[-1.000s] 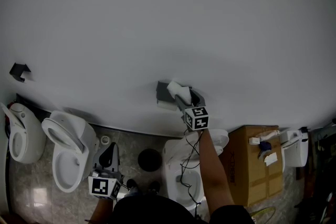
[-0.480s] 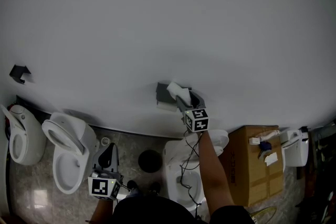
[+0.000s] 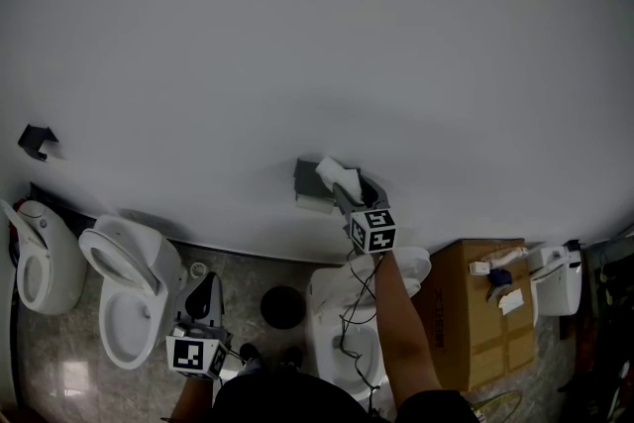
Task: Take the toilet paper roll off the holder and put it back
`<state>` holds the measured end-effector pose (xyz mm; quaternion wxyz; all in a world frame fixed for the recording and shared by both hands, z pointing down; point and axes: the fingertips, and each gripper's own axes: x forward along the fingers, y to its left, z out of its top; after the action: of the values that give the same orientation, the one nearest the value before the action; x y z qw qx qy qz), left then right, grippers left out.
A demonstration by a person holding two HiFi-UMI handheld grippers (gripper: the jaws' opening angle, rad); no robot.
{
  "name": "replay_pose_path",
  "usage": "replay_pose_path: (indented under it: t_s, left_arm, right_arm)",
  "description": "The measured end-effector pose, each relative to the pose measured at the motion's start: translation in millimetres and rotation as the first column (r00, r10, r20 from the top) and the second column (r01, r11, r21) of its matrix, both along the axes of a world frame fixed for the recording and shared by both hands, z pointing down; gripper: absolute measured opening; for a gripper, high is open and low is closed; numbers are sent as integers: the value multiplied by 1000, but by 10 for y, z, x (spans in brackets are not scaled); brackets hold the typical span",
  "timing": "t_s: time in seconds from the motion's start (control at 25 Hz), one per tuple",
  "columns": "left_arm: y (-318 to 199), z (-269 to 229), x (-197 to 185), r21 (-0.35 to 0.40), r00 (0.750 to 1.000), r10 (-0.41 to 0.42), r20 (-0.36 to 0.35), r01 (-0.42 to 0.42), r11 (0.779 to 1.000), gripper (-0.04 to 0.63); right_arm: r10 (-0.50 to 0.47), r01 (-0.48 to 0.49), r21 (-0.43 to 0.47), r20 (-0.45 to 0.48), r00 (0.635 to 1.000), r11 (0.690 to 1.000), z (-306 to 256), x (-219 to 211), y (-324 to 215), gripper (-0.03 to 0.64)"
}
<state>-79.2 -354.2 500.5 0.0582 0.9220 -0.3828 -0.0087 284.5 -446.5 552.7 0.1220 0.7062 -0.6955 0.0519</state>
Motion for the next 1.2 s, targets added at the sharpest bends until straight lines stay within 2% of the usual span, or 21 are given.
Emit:
replay_pose_path:
  t_s: [0.12,0.28,0.8,1.2]
  left_arm:
    - [-8,38,-17,36,1000,0,-1,0,999,3]
    - [22,-20,42,-1,1000,15,-1,-15,1000,3]
    - [68,-48,88,10,999,38,-6,-38,999,3]
    - [99,-64,94,13,999,42,-7,-42,999,3]
  right_arm:
    - [1,-1,18,-4,1000,1000,-88,-1,39,259]
    - [-5,7,49,-27,1000,999,-272,-24,77,259]
    - [-26,47,200,-103,994,979,-1103,-180,205,259]
    - [-38,86,285,-168,985,955,-1581,-331,324,259]
